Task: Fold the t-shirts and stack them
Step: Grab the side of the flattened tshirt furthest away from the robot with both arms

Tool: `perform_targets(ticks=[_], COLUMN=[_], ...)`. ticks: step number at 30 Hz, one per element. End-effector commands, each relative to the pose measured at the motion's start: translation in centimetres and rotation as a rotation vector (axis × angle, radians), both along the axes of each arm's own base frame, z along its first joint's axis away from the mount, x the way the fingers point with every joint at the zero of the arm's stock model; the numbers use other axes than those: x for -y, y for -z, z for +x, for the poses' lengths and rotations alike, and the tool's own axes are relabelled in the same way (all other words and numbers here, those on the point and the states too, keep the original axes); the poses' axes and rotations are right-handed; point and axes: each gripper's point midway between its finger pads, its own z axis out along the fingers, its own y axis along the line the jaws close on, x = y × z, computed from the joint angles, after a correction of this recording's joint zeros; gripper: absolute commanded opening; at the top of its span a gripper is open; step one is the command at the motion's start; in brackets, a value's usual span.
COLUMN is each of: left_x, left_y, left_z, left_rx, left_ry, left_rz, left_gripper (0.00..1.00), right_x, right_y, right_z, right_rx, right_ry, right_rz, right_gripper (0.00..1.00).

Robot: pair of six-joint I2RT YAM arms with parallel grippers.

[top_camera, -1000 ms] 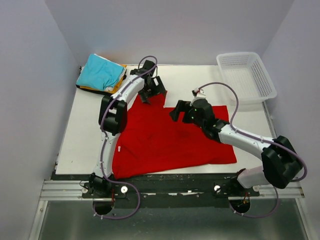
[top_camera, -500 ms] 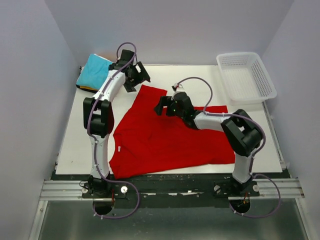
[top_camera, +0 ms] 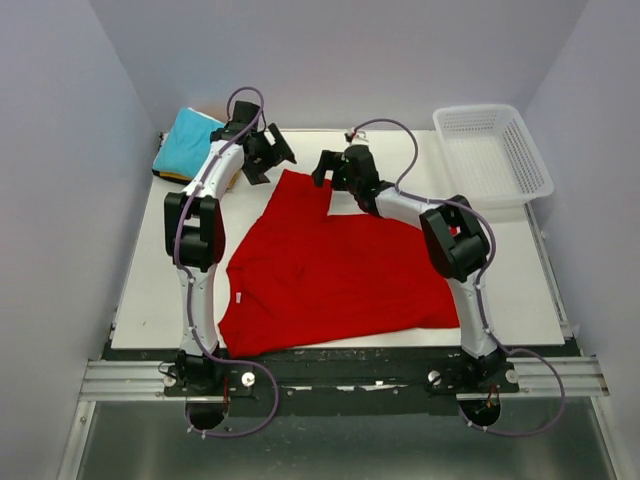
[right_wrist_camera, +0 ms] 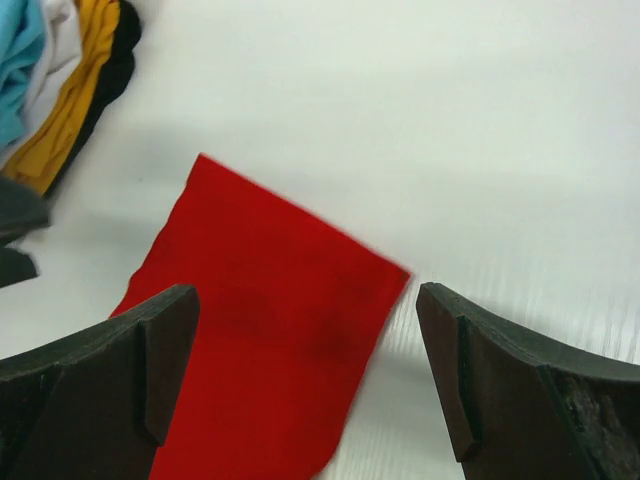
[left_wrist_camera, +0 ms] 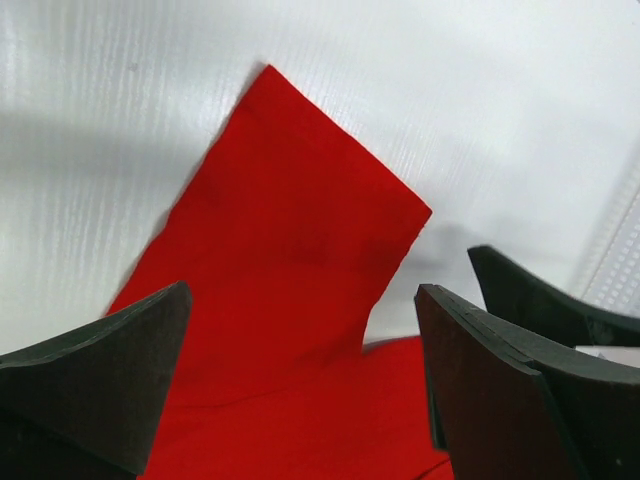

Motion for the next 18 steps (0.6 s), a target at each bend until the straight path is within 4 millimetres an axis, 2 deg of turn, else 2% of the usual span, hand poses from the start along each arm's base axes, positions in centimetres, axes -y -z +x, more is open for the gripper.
perform_targets(ticks=[1,2,6,7,12,18], left_x=[-1.0,-1.1,-1.4,-1.5,-1.8,-2.5], left_y=[0.2,0.2,0.1,0.1,0.3,0.5], left_z=[0.2,0.3,0.1,0.1,-0.2,-0.6], left_rx=[0.002,0.003,-0.001,-0.002,-0.01,-0.023], left_ry=[0.008,0.006,0.008,0.007,0.014,0.016], left_rz=[-0.018,-0.015,-0.017,-0.018,-0.025,-0.021], left_gripper=[0.99,0.99,0.99,0.99,0.99,0.99], right_x=[-0.4,-0.5,-1.8,-2.2,-4.9,-5.5], right_y=[4.2,4.8,5.0,5.7,7.4,8.7], right_z=[1.8,2.2,4.2,4.4,3.6,2.4], right_rx=[-0.061,-0.065,0.002,0.005,-0.015,-0.046], right_ry=[-0.043,-0.049,-0.125,-0.154,-0.36,-0.456], right_rz=[-0.135,-0.151,-0.209,-0.226,-0.235,-0.256], right_gripper=[1.0,1.0,1.0,1.0,0.96,0.82])
